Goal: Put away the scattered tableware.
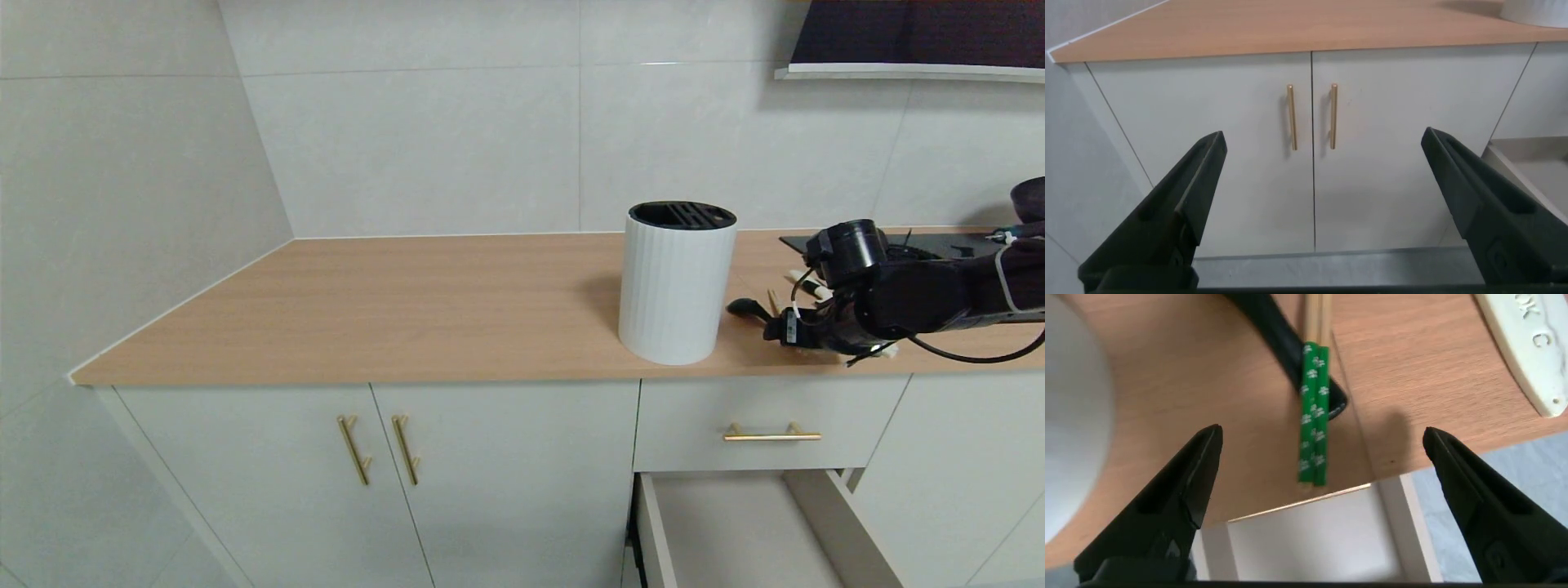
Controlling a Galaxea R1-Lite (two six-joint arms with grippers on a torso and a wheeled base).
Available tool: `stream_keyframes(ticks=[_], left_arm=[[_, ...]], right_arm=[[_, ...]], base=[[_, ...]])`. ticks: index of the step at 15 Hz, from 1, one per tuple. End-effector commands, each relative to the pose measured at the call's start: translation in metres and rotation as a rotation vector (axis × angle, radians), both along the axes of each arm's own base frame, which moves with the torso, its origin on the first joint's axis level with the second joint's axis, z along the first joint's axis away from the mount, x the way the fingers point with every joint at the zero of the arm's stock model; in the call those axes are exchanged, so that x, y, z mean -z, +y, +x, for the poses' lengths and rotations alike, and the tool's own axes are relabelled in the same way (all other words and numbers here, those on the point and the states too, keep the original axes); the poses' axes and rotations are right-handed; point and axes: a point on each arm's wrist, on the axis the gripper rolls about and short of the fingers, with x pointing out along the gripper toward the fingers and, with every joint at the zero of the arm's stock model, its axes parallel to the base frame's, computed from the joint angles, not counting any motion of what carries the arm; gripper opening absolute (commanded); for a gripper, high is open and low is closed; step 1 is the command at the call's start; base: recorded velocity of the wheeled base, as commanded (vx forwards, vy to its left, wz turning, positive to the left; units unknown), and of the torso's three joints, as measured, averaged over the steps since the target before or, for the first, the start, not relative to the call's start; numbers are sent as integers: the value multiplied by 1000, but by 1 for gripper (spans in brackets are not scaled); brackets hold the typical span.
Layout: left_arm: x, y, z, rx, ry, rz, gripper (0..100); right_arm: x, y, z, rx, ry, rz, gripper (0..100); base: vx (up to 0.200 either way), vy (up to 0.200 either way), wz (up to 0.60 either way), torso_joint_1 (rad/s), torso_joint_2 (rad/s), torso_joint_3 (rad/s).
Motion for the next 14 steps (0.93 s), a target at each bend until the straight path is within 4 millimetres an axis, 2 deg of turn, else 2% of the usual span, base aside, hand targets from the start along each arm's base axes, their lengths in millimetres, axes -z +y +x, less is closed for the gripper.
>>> stream_keyframes(ticks=[1,3,4,10,14], left_arm=[[0,0,0,1,0,0,100],[0,0,0,-1,0,0,100],[0,0,0,1,0,0,100],[0,0,0,1,0,0,100],[0,0,0,-1,0,0,100]], right_arm=[[3,0,1,-2,3,0,100],[6,1,3,-1,10,0,100],[6,1,3,-1,10,0,0],[2,0,1,-1,0,1,0],[-11,0,-5,7,-32,12,0]], base=[[0,0,0,0,0,0],[0,0,0,0,0,0],[0,0,0,0,0,0],[0,0,0,0,0,0],[0,0,0,0,0,0]])
